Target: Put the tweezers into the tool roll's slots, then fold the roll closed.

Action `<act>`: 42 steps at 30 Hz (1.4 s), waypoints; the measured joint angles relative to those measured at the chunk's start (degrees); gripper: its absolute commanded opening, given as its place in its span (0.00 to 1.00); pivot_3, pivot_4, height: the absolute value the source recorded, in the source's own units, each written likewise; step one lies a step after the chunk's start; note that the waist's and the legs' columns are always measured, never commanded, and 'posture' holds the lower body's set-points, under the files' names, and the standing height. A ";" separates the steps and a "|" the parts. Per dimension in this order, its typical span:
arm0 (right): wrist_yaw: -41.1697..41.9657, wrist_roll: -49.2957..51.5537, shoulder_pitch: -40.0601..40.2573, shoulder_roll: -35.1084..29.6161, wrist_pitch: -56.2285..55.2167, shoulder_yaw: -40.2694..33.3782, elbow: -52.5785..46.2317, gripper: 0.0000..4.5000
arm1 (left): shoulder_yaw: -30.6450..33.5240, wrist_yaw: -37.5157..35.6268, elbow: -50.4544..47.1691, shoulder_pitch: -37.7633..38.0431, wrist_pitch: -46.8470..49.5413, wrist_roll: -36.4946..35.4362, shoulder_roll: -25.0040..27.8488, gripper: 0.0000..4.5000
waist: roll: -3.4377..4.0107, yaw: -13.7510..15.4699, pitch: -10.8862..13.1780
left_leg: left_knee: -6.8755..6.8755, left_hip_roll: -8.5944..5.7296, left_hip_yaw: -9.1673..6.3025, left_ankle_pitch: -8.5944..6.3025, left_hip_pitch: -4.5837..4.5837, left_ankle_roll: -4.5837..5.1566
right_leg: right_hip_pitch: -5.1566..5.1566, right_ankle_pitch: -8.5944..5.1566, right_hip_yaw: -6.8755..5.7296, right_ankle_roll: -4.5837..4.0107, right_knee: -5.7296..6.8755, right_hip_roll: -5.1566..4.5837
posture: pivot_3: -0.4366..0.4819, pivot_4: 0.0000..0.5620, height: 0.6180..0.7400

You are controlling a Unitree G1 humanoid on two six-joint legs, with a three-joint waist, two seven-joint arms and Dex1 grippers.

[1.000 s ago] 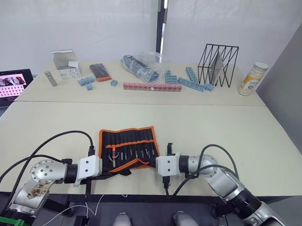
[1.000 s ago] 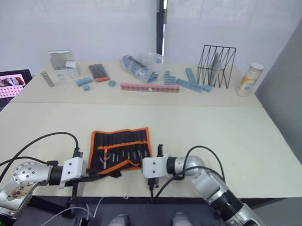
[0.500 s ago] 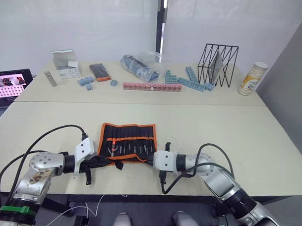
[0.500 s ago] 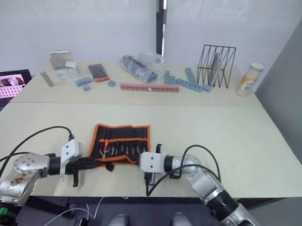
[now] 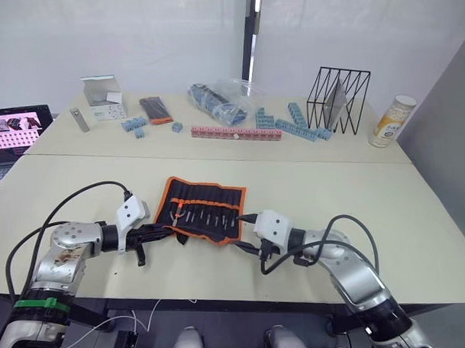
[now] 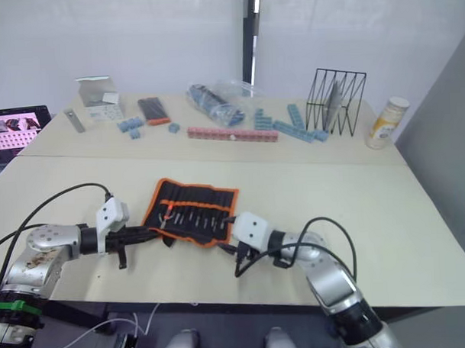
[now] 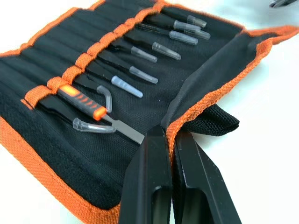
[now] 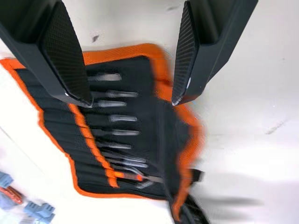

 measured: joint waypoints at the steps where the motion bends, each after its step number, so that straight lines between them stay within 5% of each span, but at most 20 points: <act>1: 0.20 0.00 0.89 -0.67 0.30 0.20 -1.35 0.65 | 0.01 -0.18 -0.37 -0.32 1.43 -0.30 -0.36 0.00 | 0.00 -0.03 0.00 | 0.00 0.00 0.00 0.00 0.00 0.00 | 0.00 0.00 0.00 0.00 0.01 0.00 | 0.48 0.27 1.00; 8: 0.80 -0.21 2.51 -1.84 2.77 2.54 -5.49 0.65 | 0.28 -2.42 -5.31 -2.18 18.62 -7.51 -0.52 0.00 | -0.02 -0.42 0.01 | 0.00 0.00 -0.01 -0.01 0.02 -0.02 | -0.03 0.00 0.00 0.00 0.01 0.00 | 0.48 0.27 1.00; 18: 0.45 -1.50 -2.46 1.95 1.93 7.00 -1.04 0.01 | -1.60 -6.27 -5.63 -2.52 19.57 -5.34 2.89 0.00 | -0.06 -0.42 0.04 | -0.01 0.00 -0.01 0.01 -0.01 0.01 | -0.03 0.00 0.00 0.00 -0.05 0.00 | 0.48 0.27 1.00; 42: 0.15 -2.64 -5.03 4.46 -0.21 8.12 4.06 0.01 | -1.75 -12.14 -3.25 -1.13 15.36 -4.00 4.79 0.00 | -0.06 -0.32 0.06 | -0.05 0.01 -0.01 -0.02 -0.04 -0.03 | -0.08 -0.01 0.00 -0.01 -0.05 -0.01 | 0.48 0.27 1.00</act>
